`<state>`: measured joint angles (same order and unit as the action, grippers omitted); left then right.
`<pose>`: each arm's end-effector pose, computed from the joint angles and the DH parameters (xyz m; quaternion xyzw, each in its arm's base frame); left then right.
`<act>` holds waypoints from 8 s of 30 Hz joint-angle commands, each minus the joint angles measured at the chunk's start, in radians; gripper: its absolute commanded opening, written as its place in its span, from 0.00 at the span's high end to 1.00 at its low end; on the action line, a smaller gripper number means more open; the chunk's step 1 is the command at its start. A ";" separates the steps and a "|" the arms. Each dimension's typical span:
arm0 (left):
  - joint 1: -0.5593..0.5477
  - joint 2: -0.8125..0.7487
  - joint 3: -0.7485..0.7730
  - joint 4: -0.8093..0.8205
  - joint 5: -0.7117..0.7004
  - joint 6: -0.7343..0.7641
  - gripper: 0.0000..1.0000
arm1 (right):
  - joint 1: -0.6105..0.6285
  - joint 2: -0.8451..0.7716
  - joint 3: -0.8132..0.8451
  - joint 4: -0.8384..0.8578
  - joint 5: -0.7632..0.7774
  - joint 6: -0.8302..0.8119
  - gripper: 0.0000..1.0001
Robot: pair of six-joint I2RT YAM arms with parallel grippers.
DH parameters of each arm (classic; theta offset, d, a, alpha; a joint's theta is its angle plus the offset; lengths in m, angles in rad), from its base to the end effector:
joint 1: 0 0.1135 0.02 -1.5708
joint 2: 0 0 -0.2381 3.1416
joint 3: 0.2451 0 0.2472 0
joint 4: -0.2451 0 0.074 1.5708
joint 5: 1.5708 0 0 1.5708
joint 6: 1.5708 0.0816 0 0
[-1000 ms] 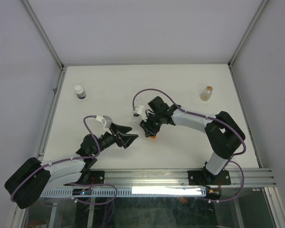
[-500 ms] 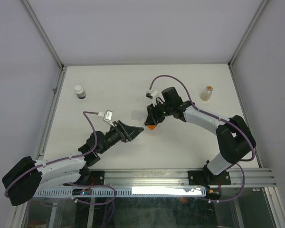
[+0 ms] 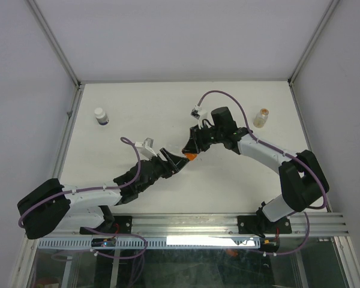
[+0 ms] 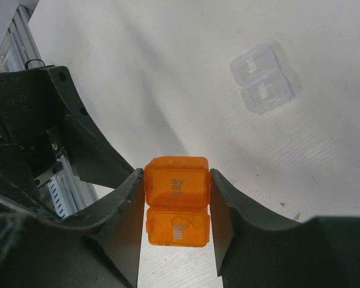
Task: Sort the pills into containers
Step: Open the pill container at the center of the board, then place the pill container at the center of the board, then unscrew the lid of the pill bottle.
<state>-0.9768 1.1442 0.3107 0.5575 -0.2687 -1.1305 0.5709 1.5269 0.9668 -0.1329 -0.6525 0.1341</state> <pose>0.1713 -0.2149 0.1515 -0.1412 0.7819 -0.4667 0.3884 0.2689 0.2316 0.1861 -0.3187 0.8076 0.4112 0.2776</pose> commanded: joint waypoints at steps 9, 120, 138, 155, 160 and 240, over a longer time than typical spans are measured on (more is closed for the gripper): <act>-0.052 0.181 0.110 0.111 -0.135 0.008 0.34 | -0.003 -0.023 0.007 0.057 -0.068 0.050 0.88; 0.024 0.162 -0.011 0.501 0.186 0.122 0.61 | -0.236 -0.047 -0.059 0.308 -0.681 0.304 1.00; 0.024 -0.229 -0.079 0.072 0.192 0.392 0.21 | -0.260 0.040 0.143 -0.346 -0.510 -0.298 1.00; 0.030 -0.435 -0.128 -0.110 0.106 0.602 0.27 | -0.179 0.371 0.412 -0.978 -0.235 -0.929 1.00; 0.032 -0.430 -0.130 -0.099 0.117 0.609 0.27 | -0.133 0.427 0.477 -1.039 -0.183 -0.996 0.99; 0.123 -0.504 -0.045 -0.245 -0.167 0.810 0.01 | 0.205 -0.063 -0.200 -0.287 0.220 -1.120 0.95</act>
<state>-0.8684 0.6281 0.2569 0.2623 -0.4404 -0.3260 0.7723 1.4696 0.7456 -0.4957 -0.4946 -1.0439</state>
